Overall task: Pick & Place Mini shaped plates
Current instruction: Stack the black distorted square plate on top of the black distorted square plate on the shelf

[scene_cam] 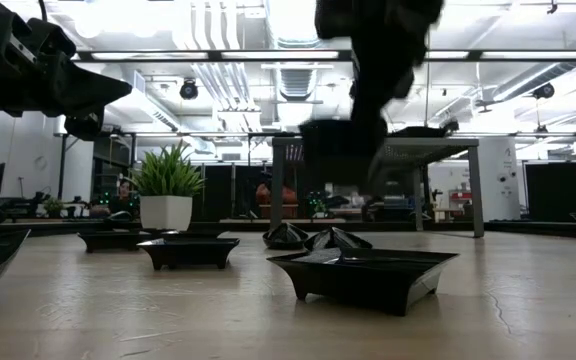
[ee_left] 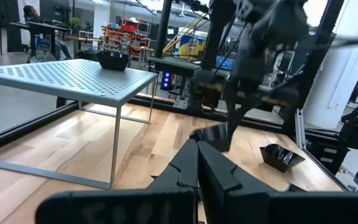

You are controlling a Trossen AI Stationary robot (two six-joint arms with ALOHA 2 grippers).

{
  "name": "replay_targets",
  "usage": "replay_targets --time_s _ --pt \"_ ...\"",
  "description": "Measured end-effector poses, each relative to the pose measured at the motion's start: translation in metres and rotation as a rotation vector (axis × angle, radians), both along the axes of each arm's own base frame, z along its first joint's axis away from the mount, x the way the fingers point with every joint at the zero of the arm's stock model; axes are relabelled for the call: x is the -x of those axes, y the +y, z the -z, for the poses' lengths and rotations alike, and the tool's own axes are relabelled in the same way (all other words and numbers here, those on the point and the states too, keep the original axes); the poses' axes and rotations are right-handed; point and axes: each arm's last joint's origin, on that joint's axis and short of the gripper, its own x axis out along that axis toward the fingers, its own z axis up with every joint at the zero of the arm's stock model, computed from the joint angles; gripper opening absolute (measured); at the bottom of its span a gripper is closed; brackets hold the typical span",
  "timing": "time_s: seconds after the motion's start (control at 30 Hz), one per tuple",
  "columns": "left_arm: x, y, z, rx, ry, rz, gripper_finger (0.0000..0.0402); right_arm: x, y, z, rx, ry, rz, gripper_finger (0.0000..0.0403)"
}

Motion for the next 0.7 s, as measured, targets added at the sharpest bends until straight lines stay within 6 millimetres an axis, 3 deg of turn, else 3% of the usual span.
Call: replay_targets --time_s 0.37,0.7 --pt "0.000 0.000 0.000 0.000 0.000 0.000 0.0005 0.007 -0.010 -0.094 0.058 -0.051 0.329 0.0008" --pt "0.000 0.000 0.000 0.000 0.000 0.000 0.0005 0.037 -0.052 -0.163 0.136 -0.093 0.672 0.0008"
